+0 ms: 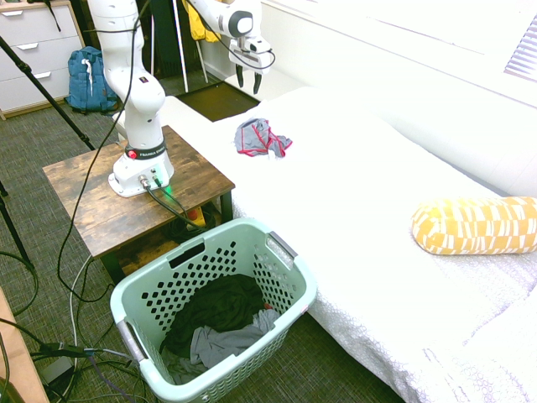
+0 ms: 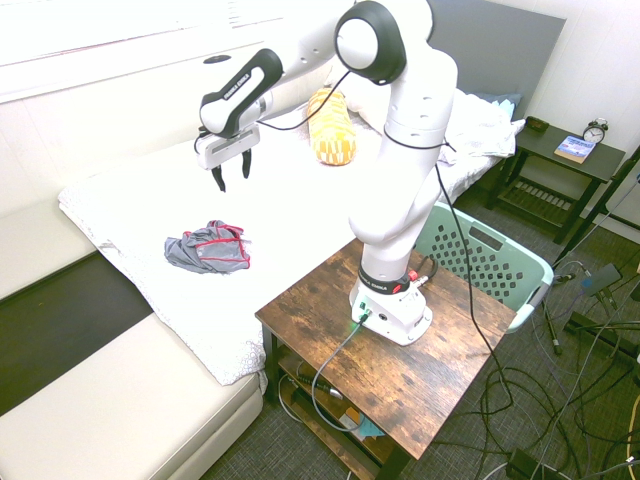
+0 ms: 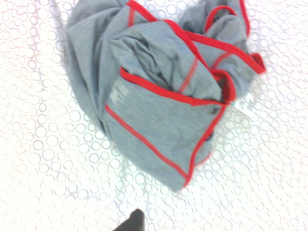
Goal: Put my clothes in the laundry bag
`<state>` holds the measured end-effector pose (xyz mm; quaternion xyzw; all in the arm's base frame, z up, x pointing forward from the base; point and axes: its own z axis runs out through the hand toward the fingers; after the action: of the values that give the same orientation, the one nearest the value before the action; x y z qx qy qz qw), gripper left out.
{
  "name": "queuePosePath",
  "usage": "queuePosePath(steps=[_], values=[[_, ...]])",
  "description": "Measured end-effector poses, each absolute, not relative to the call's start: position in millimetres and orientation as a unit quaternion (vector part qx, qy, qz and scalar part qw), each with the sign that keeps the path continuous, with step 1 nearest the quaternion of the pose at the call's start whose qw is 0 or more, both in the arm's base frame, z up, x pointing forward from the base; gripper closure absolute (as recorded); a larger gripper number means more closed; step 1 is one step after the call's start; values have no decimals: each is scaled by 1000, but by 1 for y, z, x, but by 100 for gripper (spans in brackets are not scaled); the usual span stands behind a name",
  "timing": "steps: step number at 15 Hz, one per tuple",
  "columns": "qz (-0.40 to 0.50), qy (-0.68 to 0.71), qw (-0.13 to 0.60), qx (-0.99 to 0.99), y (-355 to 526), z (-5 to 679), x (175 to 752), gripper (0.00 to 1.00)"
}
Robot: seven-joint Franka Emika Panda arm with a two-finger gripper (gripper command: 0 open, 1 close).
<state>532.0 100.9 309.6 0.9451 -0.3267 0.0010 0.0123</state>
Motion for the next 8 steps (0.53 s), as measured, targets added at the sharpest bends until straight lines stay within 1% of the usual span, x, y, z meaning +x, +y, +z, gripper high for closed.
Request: queuePosePath(steps=[4, 8], values=[[-19, -290, 37, 956, 154, 236, 595, 0], [-43, -277, 71, 957, 183, 132, 631, 0]])
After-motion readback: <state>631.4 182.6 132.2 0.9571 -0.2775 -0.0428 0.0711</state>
